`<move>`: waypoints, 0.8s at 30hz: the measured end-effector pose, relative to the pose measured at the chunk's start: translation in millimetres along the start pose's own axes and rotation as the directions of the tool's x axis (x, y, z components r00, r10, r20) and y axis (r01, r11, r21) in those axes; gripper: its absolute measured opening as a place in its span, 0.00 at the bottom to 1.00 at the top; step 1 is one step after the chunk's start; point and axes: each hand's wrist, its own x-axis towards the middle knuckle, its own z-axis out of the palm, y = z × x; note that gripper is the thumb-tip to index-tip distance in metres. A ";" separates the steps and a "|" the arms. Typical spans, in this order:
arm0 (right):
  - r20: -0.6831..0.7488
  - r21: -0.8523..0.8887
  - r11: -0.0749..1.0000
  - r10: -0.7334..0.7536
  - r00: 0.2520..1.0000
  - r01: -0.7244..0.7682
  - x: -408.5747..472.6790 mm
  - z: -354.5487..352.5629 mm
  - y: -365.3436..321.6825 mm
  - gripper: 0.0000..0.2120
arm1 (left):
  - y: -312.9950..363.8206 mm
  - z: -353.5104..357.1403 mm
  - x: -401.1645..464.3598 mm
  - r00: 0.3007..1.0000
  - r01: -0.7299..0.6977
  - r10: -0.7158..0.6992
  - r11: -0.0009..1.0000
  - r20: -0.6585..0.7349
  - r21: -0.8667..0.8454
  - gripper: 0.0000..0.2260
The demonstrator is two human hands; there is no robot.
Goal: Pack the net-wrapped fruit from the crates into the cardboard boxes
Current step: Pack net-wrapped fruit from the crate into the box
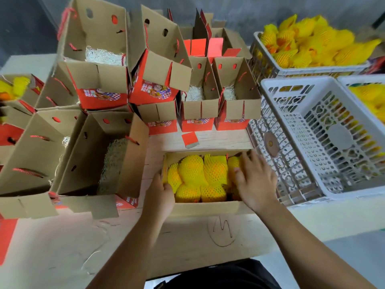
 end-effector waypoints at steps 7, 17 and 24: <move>0.297 0.515 0.694 0.406 0.864 -0.503 -23.4 -0.6 29.8 0.09 | -0.7 0.3 -17.8 0.989 -0.071 0.066 0.997 -0.129 -0.029 0.12; 0.128 0.429 0.870 0.207 0.970 -0.242 -54.8 -43.8 67.8 0.10 | 7.4 -28.0 -96.9 0.993 -0.088 0.076 0.985 -0.087 -0.147 0.10; 0.043 0.500 0.862 -0.121 0.992 0.084 -96.0 -116.7 13.8 0.06 | 22.3 -110.9 -175.6 0.970 -0.089 0.048 0.983 -0.238 -0.163 0.12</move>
